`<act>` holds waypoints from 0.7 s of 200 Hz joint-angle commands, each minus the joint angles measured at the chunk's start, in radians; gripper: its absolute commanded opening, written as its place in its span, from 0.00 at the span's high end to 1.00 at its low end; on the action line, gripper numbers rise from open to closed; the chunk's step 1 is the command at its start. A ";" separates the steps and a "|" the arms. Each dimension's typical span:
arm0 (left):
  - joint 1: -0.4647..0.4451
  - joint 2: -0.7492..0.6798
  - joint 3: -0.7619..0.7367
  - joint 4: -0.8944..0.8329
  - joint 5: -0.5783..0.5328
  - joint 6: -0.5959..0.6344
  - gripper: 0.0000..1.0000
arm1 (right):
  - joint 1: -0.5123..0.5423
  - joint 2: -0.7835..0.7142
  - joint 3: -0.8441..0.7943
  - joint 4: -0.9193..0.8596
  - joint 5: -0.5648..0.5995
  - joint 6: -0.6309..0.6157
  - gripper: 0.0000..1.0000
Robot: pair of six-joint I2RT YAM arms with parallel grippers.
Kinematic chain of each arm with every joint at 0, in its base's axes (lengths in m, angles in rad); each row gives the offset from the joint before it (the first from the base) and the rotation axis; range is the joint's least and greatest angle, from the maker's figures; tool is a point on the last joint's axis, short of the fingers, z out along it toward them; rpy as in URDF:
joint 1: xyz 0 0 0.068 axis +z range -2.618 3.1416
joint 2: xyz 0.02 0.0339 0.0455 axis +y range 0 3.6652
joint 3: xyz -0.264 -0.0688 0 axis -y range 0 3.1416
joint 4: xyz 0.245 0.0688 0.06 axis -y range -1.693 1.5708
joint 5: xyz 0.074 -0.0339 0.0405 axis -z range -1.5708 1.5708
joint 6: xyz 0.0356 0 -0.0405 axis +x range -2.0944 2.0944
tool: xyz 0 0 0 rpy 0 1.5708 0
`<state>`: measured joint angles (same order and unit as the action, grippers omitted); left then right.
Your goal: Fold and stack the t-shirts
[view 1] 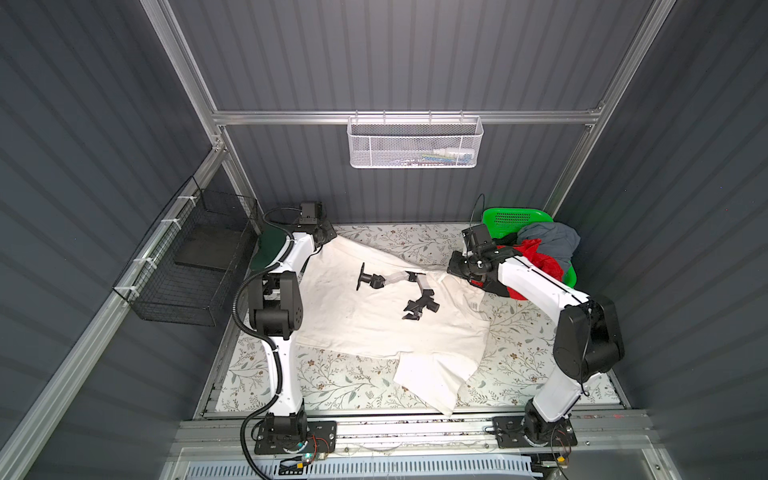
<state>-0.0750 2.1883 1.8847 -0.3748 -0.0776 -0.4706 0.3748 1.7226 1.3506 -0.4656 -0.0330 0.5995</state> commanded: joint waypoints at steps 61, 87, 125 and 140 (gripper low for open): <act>0.009 -0.130 -0.238 0.109 0.000 -0.011 1.00 | 0.125 -0.088 -0.180 0.021 0.113 0.160 1.00; 0.010 -0.149 -0.274 0.111 -0.029 -0.010 1.00 | 0.160 -0.083 -0.229 0.039 0.126 0.227 1.00; 0.010 -0.124 -0.245 0.098 -0.065 0.013 1.00 | 0.211 -0.097 -0.276 0.062 0.136 0.294 1.00; 0.011 -0.115 -0.236 0.103 -0.071 0.013 1.00 | 0.228 -0.092 -0.267 0.050 0.134 0.299 1.00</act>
<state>-0.0727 2.0705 1.6203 -0.2752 -0.1184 -0.4732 0.5751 1.6318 1.0805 -0.4156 0.0792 0.8494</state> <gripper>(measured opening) 0.051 0.043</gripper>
